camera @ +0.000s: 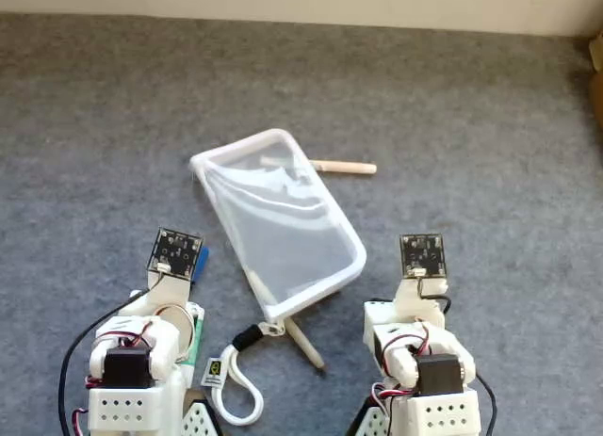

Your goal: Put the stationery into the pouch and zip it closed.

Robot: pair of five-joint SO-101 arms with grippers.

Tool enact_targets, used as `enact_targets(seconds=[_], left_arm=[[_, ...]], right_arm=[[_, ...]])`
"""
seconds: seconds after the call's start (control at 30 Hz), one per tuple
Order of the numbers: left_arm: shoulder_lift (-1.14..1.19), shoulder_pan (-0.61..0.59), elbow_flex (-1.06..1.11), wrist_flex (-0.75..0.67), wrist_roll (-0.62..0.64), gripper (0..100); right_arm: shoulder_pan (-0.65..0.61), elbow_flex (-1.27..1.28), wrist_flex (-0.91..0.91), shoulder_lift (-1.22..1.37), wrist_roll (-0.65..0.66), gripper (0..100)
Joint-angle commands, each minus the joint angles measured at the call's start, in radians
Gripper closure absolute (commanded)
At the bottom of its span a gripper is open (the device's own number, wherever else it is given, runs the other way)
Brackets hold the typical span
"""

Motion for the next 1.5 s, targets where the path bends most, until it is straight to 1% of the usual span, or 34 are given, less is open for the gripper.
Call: enact_targets(seconds=[0.0,1.13,1.27,1.37,1.47], left_arm=[[-0.005,-0.013,0.018,0.003,0.006,100],[-0.005,-0.013,0.018,0.003,0.006,100],[-0.005,-0.013,0.018,0.003,0.006,100],[-0.005,-0.013,0.018,0.003,0.006,100],[-0.005,-0.013,0.018,0.003,0.006,100]], right_arm=[[0.008,0.13,0.005,-0.019,-0.008,99.4],[0.005,0.13,0.005,-0.019,-0.006,99.4],[0.035,0.128,0.008,-0.019,-0.005,99.4],[0.091,0.073,-0.001,-0.019,-0.009,99.4],[0.094,-0.041,0.005,-0.018,-0.011,99.4]])
